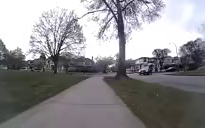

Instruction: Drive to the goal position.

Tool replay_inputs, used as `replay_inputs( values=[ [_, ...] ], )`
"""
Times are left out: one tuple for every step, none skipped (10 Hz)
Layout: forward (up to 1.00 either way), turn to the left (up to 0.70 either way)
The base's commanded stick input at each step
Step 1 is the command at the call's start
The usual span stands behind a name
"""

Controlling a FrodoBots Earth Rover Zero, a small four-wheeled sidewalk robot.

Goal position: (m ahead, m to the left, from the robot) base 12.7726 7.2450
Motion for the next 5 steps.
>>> replay_inputs(
  values=[
    [1.0, 0.34],
    [1.0, 0.4],
    [1.0, 0.15],
    [1.0, 0.0],
    [1.0, 0.0]
  ],
)
